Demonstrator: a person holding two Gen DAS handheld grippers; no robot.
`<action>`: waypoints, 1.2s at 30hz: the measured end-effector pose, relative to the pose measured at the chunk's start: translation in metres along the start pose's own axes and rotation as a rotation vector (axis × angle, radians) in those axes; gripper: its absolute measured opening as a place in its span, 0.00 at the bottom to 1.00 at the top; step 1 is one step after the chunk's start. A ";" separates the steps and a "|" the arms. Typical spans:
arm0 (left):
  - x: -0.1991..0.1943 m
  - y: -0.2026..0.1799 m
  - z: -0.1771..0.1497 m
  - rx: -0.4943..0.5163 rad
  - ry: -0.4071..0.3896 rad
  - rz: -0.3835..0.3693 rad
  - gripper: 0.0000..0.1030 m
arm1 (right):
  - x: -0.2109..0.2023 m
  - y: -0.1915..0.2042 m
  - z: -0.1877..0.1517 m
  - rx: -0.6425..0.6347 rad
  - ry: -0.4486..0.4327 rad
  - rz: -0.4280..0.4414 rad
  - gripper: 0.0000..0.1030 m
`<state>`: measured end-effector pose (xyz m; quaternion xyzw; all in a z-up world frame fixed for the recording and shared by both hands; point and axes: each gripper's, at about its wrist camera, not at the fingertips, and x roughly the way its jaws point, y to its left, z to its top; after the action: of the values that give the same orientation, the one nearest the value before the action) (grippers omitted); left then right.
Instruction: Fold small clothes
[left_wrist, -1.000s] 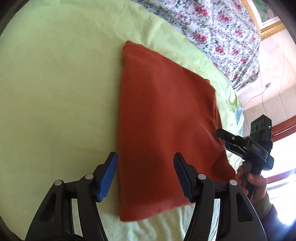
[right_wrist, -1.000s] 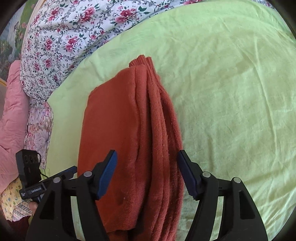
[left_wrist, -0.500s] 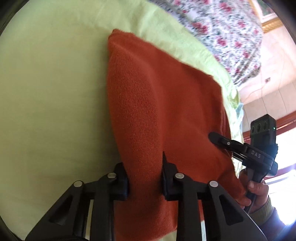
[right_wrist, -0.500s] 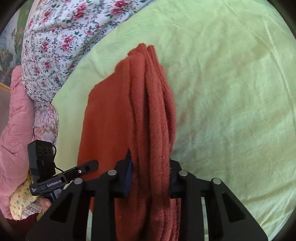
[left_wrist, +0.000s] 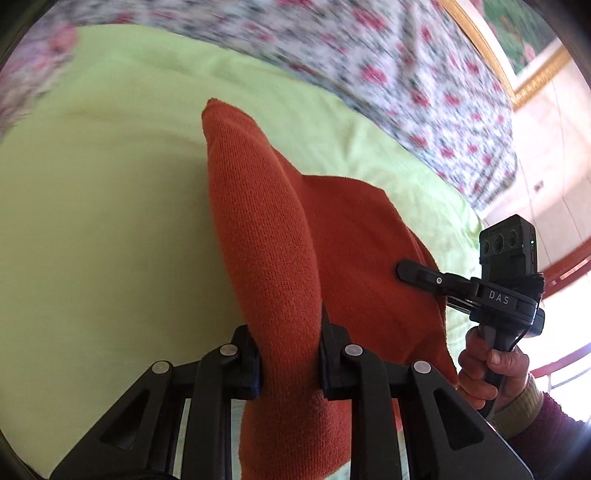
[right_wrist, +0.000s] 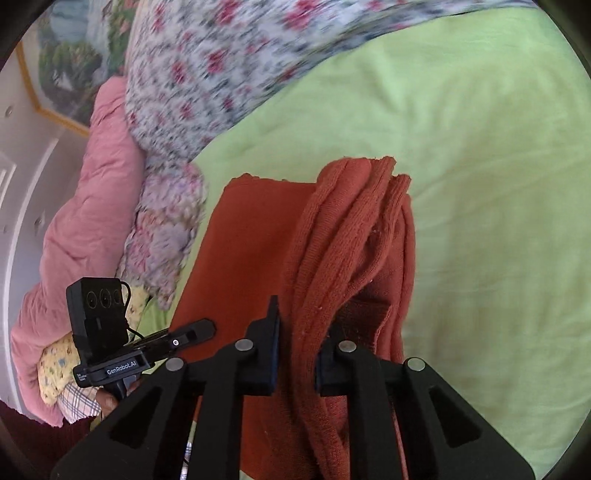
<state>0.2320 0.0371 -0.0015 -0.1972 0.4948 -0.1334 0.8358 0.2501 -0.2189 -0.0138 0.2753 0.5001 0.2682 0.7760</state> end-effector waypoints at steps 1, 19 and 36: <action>-0.008 0.010 -0.002 -0.011 -0.009 0.013 0.21 | 0.010 0.007 0.001 -0.009 0.014 0.010 0.14; -0.040 0.093 -0.056 -0.059 0.027 0.172 0.32 | 0.066 0.019 -0.017 0.013 0.094 -0.147 0.34; -0.060 0.056 -0.147 0.177 0.111 0.281 0.42 | 0.044 0.057 -0.046 -0.037 0.073 -0.146 0.34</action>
<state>0.0761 0.0826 -0.0447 -0.0441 0.5492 -0.0689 0.8317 0.2157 -0.1407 -0.0176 0.2138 0.5419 0.2298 0.7796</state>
